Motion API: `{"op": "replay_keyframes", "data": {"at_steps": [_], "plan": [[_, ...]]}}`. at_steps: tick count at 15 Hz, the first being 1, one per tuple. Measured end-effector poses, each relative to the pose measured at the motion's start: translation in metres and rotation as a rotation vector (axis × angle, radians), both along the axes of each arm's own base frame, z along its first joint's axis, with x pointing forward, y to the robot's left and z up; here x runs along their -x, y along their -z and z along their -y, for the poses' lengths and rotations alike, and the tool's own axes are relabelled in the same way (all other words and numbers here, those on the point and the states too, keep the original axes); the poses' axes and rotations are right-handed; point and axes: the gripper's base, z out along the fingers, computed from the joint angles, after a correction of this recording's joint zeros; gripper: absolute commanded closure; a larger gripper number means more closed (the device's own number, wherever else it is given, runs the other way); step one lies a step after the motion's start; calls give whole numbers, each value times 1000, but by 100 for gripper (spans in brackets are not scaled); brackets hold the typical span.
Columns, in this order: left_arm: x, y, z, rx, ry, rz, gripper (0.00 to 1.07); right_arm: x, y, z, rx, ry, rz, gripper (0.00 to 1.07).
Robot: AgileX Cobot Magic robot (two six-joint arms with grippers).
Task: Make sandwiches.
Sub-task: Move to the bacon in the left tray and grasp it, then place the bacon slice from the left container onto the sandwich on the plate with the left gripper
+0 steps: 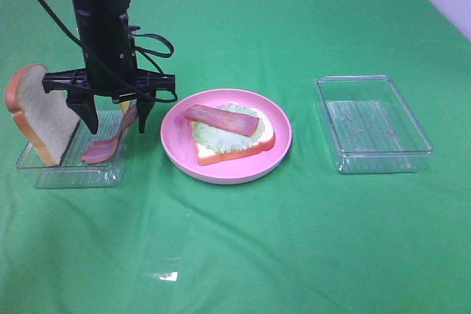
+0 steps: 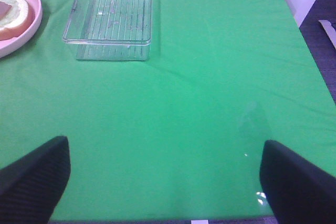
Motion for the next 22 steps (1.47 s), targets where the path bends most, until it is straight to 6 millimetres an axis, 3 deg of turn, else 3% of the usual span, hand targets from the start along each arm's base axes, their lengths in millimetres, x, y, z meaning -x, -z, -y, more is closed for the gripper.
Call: {"op": "replay_keyframes", "data": {"at_steps": [2,3,8,11,22], "plan": [[0,0,0,3,-16,6,66,0,0,0,0,0,0,12],[-1,0,0,2,-39,11,81,0,0,0,0,0,0,12],[-1,0,0,1,-45,11,92,0,0,0,0,0,0,12],[-1,0,0,1,-46,11,105,0,0,0,0,0,0,12],[1,-7,0,12,-7,8,107,0,0,0,0,0,0,12]]}}
